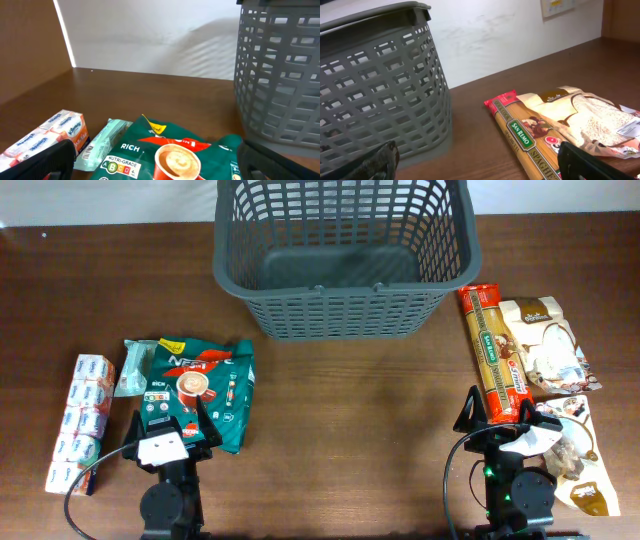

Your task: Pack container

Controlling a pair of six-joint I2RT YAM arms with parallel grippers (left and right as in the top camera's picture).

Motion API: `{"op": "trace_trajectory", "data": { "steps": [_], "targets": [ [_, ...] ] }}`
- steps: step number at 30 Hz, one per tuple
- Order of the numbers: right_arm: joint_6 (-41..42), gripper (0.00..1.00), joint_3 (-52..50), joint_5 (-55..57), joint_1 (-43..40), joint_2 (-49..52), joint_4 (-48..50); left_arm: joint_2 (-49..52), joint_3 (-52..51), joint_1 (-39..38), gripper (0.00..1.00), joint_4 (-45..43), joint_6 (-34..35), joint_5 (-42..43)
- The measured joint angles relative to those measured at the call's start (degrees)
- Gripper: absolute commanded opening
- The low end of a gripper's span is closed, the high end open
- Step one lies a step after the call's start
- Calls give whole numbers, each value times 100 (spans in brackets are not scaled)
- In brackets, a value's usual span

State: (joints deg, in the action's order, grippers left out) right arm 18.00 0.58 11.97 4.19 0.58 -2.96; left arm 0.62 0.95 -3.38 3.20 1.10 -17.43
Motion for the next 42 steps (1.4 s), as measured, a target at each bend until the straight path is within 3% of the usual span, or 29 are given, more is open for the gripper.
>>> {"op": "trace_trajectory", "data": {
  "steps": [32, 35, 42],
  "targets": [
    [0, 99, 0, 0, 0, 0, 96, 0, 0, 0, 99, 0, 0, 188],
    [-76, 99, 0, -92, 0, 2, 986, 0, 2, 0, 99, 0, 2, 525],
    [-227, 99, 4, -271, 0, -7, 4242, 7, 636, 0, 99, 28, 2, 1307]
  ]
}}
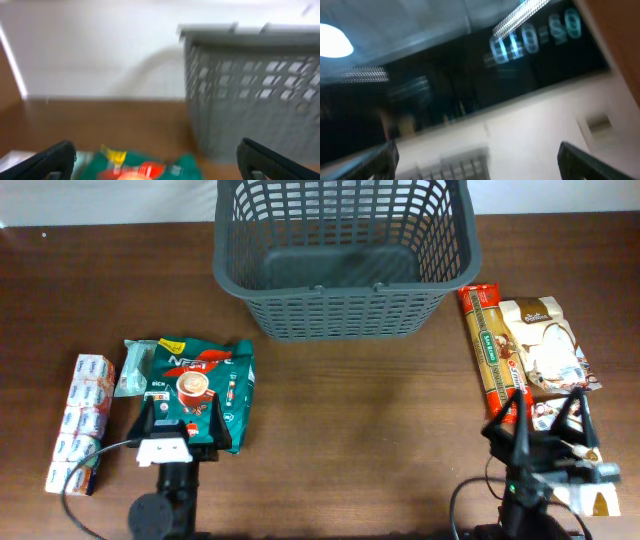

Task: Pack container
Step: 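Move the left gripper down onto the green Nescafé coffee bag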

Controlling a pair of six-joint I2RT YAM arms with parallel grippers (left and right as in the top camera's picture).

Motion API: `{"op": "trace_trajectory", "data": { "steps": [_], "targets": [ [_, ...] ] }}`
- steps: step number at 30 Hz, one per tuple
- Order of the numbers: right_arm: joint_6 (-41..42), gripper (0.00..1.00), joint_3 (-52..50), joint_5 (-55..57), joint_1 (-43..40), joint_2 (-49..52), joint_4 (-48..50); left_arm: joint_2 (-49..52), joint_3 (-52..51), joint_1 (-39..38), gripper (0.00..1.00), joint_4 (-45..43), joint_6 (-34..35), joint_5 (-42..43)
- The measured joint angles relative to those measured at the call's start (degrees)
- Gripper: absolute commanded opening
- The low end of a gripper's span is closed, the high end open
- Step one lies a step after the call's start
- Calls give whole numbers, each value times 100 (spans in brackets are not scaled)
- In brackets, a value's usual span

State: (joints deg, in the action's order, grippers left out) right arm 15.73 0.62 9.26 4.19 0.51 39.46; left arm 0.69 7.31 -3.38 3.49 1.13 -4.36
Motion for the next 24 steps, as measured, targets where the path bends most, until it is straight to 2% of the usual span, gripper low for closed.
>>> {"op": "trace_trajectory", "data": {
  "steps": [3, 12, 18, 24],
  "targets": [
    [-31, 99, 13, -212, 0, 0, 505, 35, 564, 0, 99, 9, 0, 254],
    [-76, 99, 734, -1025, 0, 0, 361, 925, 2402, 0, 99, 789, 0, 1054],
    [-76, 99, 1589, -1480, 0, 7, -1342, 1875, 3595, 0, 99, 1521, 0, 1650],
    [-81, 99, 3029, -1646, 0, 358, -3493, 3027, 4839, 0, 99, 2262, -2, 2199]
  ]
}}
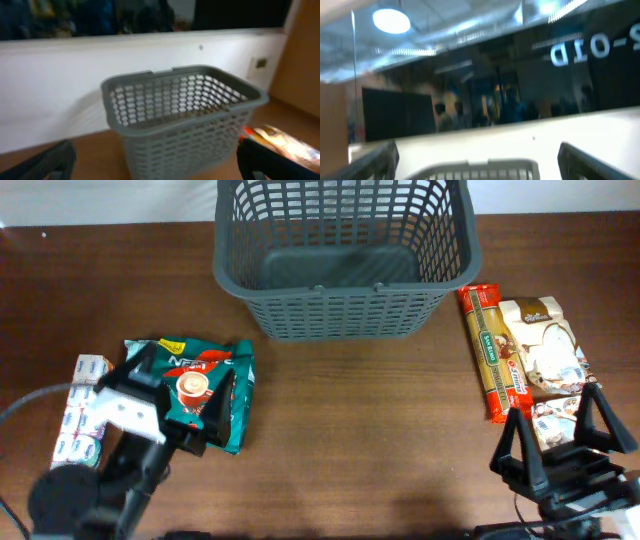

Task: Pack container
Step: 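Move the left gripper down onto the green Nescafé coffee bag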

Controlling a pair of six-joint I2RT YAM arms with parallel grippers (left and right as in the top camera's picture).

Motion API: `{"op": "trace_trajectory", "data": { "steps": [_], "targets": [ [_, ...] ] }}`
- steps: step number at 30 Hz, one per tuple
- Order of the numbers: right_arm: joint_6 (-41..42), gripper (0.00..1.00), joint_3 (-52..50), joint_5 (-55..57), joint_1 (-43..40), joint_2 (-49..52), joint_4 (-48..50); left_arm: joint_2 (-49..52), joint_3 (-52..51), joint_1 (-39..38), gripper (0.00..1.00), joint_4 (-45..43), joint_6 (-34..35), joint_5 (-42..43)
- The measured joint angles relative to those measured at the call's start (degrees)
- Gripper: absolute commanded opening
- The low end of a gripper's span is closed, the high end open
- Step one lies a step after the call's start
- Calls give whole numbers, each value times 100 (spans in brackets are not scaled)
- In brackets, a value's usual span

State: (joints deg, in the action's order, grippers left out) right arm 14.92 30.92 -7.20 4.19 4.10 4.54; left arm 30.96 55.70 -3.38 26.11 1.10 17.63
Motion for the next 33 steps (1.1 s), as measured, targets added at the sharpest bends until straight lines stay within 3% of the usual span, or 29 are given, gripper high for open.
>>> {"op": "trace_trajectory", "data": {
  "steps": [12, 19, 26, 33],
  "targets": [
    [0, 99, 3458, -474, 0, 2114, -3626, 1906, 2564, -4, 99, 2186, 2, 544],
    [2, 99, 4981, -643, 0, 3012, -4662, 2238, 3418, -4, 99, 2634, 0, 581],
    [-129, 99, 5318, -481, 0, 2920, -5501, 2052, 3556, -4, 99, 2929, -455, 581],
    [-538, 99, 5322, 1139, 0, 3298, -7014, 2227, 3565, -4, 99, 3866, -942, -417]
  ]
}}
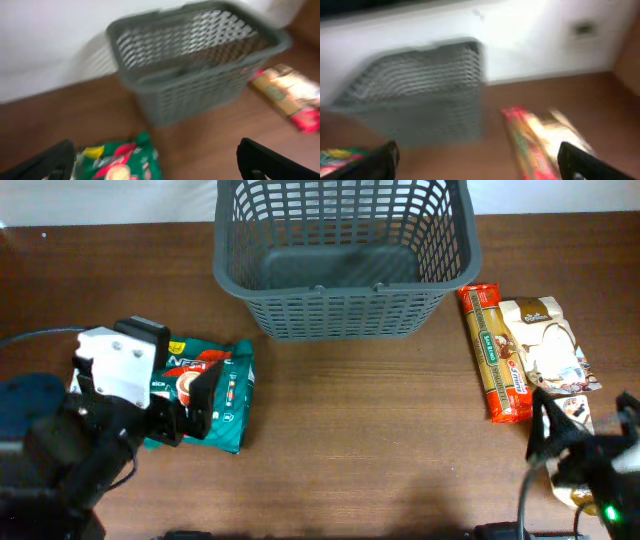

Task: Pack container
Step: 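Move the left gripper down onto the green Nescafé coffee bag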

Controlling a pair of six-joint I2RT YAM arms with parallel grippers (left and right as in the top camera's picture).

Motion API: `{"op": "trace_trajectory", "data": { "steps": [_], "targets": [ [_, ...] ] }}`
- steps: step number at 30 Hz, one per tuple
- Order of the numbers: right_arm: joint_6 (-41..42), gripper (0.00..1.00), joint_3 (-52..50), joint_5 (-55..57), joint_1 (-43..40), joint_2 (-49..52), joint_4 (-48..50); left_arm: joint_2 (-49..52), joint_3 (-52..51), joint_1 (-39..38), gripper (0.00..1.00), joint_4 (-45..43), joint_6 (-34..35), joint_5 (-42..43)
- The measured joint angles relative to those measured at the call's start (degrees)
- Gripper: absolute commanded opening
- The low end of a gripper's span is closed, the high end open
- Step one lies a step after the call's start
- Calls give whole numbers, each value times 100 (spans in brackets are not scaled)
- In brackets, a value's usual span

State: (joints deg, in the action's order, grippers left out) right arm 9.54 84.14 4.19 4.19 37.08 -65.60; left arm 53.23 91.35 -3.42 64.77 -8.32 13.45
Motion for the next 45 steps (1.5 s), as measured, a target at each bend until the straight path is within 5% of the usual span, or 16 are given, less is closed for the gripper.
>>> {"op": "trace_trajectory", "data": {
  "steps": [9, 19, 23, 35, 45],
  "targets": [
    [-81, 99, -2, 1421, -321, 1692, -522, 87, 0, 0, 99, 372, -308, -1370],
    [247, 99, -2, 957, -3279, 2885, -426, 76, 0, 0, 99, 743, -330, -2006],
    [271, 99, -2, 566, -3834, 3161, -426, 76, 0, 0, 99, 741, -330, -2015],
    [315, 99, -2, 212, -3910, 3294, -428, 164, -7, 0, 93, 953, -269, -1779],
    [339, 99, -2, 109, -3910, 3294, -452, 1663, -1102, -81, 94, 1126, 870, -1707]
  ]
}}
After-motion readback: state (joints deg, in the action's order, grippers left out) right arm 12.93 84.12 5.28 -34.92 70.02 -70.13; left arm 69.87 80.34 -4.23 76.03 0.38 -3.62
